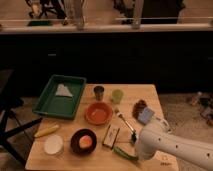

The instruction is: Place pepper in red bowl

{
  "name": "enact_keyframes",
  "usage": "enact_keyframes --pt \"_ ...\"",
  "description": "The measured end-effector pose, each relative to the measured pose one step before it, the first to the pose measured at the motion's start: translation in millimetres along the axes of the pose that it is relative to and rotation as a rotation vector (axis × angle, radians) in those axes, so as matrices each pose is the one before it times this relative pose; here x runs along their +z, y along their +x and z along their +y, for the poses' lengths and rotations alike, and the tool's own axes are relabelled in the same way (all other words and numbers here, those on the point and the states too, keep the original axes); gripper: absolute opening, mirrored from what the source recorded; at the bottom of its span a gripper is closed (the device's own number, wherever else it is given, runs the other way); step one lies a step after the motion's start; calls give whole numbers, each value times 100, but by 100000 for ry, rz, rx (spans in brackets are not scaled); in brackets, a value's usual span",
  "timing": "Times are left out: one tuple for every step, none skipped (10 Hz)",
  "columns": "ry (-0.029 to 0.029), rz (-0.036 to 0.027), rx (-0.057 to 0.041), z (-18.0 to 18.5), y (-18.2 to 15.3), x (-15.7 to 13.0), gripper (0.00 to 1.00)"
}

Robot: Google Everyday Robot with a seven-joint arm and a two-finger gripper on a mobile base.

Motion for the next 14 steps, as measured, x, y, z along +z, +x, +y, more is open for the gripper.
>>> enact_keyframes --pt "590 83 -105 53 -74 -728 0" --pt "244 -46 -379 15 -94 -248 0" --pt "371 -154 -378 -156 -26 -56 0" --pt "615 -202 -285 -382 -70 -360 0" --pt "769 -165 -311 -474 -208 -646 0" --pt "474 8 -292 -428 -273 -1278 0" --pt "142 -27 -152 -149 -175 -653 0" --pt "451 -92 34 -195 -102 -369 0" --pt "595 -137 -424 -519 -321 -238 0" --pt "764 -340 -165 -503 -346 -412 0" --pt "512 -25 172 -277 -79 -382 0" --pt "567 -75 378 -339 -120 -640 0" --pt "124 84 -95 -230 -83 -407 0" --pt "412 127 -1015 -555 -302 -235 0"
